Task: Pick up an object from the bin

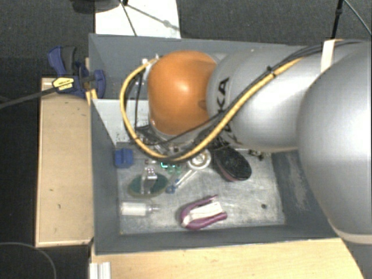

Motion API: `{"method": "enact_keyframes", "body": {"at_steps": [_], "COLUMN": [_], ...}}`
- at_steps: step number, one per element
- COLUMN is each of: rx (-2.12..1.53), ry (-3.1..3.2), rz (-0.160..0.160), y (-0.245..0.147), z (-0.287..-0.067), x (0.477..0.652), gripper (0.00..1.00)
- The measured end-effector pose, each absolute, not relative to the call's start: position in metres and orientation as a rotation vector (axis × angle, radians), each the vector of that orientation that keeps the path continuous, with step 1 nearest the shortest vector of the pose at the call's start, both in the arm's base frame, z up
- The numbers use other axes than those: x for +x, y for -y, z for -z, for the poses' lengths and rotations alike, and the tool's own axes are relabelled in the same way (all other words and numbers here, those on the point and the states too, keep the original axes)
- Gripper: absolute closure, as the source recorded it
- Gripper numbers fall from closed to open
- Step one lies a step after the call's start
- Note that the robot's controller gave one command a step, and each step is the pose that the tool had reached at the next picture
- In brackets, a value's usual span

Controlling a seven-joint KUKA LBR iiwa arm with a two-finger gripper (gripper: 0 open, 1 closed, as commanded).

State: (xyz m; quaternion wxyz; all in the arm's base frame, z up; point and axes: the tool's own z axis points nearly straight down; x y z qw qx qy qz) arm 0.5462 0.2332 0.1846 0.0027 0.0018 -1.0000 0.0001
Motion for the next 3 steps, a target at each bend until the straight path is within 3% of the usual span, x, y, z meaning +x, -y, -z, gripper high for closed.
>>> {"method": "enact_keyframes", "body": {"at_steps": [1,2,3], "rx": [0.411,0.405,0.507], "ry": [3.12,3.124,3.112], "rz": [0.003,0.005,0.001], "y": [-0.186,-0.188,-0.171], "z": [-0.071,-0.073,-0.204], "x": [0.576,0.577,0.587], "gripper": [0.0,1.0,1.0]}}
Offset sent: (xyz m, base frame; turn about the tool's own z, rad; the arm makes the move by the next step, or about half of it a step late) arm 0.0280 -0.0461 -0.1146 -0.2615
